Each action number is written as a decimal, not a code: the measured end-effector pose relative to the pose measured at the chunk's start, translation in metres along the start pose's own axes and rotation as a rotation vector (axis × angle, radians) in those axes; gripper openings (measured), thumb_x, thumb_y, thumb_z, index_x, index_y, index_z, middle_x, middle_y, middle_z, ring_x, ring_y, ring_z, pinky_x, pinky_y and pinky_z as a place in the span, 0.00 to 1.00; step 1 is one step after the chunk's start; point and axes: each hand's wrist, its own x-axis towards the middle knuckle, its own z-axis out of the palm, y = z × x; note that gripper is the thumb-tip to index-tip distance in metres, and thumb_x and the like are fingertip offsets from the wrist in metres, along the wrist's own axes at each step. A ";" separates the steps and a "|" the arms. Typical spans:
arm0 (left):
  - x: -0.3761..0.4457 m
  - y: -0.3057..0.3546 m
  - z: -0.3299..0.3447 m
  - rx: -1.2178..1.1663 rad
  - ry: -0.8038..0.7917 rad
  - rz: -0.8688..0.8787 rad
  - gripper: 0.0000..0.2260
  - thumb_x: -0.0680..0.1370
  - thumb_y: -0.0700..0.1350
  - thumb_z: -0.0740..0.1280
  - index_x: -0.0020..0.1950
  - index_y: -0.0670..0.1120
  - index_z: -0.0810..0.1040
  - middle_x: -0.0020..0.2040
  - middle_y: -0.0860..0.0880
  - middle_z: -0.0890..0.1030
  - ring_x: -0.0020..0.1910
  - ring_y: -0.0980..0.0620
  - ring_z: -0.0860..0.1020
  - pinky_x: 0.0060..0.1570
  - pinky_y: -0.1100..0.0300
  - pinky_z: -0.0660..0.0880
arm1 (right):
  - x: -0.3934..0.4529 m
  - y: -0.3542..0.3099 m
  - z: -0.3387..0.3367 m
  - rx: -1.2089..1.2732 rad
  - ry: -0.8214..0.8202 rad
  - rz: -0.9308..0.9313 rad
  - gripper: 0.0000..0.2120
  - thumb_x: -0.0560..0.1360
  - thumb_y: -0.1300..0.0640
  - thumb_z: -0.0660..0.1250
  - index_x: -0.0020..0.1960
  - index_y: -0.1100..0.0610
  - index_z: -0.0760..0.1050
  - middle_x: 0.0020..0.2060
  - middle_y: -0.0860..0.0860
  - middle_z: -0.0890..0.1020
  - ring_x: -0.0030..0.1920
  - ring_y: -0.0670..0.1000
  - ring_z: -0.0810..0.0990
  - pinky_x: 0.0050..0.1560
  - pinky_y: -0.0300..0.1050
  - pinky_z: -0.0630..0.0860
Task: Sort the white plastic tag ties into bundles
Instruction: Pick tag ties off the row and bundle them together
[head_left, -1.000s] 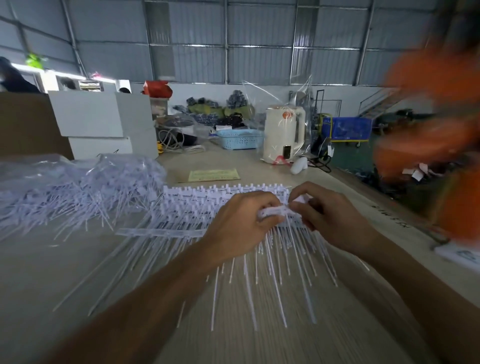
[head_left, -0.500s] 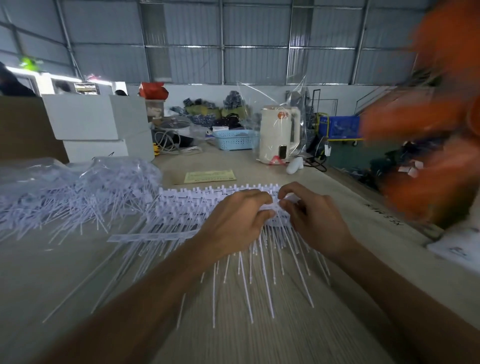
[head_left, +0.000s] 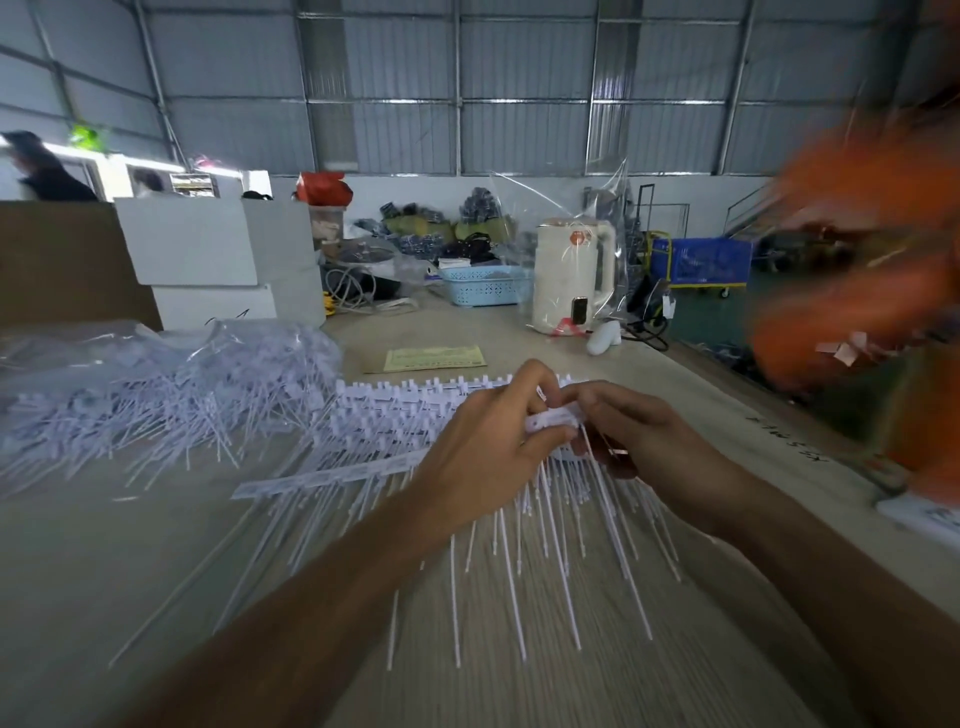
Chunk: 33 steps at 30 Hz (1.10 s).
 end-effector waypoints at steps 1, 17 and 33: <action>0.001 0.000 -0.001 -0.027 -0.002 -0.013 0.11 0.78 0.50 0.70 0.55 0.56 0.69 0.42 0.55 0.83 0.39 0.57 0.81 0.39 0.52 0.79 | -0.001 -0.001 0.001 0.010 0.001 0.025 0.13 0.84 0.49 0.57 0.57 0.49 0.81 0.39 0.57 0.75 0.36 0.51 0.68 0.33 0.39 0.62; -0.014 -0.010 -0.005 -0.027 -0.021 0.058 0.11 0.80 0.44 0.67 0.57 0.56 0.69 0.50 0.57 0.79 0.48 0.60 0.79 0.47 0.55 0.79 | -0.005 -0.007 0.012 0.017 0.113 0.053 0.15 0.84 0.64 0.54 0.57 0.52 0.78 0.30 0.53 0.69 0.30 0.48 0.63 0.31 0.39 0.61; -0.015 -0.011 -0.011 -0.037 0.077 0.104 0.09 0.80 0.45 0.68 0.56 0.55 0.71 0.50 0.59 0.79 0.50 0.63 0.78 0.49 0.59 0.77 | -0.005 -0.009 0.000 -0.248 0.181 -0.127 0.11 0.83 0.58 0.62 0.62 0.50 0.77 0.27 0.48 0.74 0.28 0.43 0.68 0.32 0.34 0.66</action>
